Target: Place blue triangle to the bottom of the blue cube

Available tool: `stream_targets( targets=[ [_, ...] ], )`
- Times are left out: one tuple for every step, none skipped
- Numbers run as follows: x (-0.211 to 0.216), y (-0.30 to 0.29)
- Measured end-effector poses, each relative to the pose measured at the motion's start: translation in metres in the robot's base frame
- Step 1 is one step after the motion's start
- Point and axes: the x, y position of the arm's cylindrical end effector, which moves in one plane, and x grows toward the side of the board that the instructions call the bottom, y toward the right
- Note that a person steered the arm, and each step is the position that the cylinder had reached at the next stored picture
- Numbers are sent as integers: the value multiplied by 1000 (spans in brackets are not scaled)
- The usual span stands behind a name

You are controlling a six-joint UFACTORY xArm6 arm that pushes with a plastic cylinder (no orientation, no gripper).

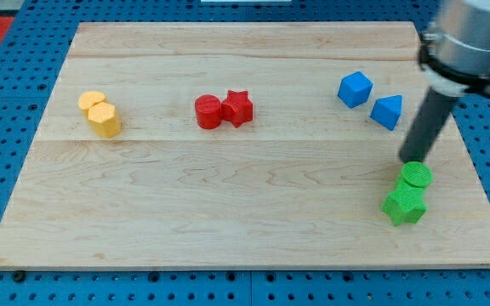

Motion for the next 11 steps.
stream_targets(
  targets=[
    [-16, 37],
    [-46, 47],
    [-72, 29],
    [-76, -1],
    [-76, -25],
    [-90, -25],
    [-108, -20],
    [-99, -40],
    [-88, -43],
    [-79, -52],
    [-67, -60]
  ],
)
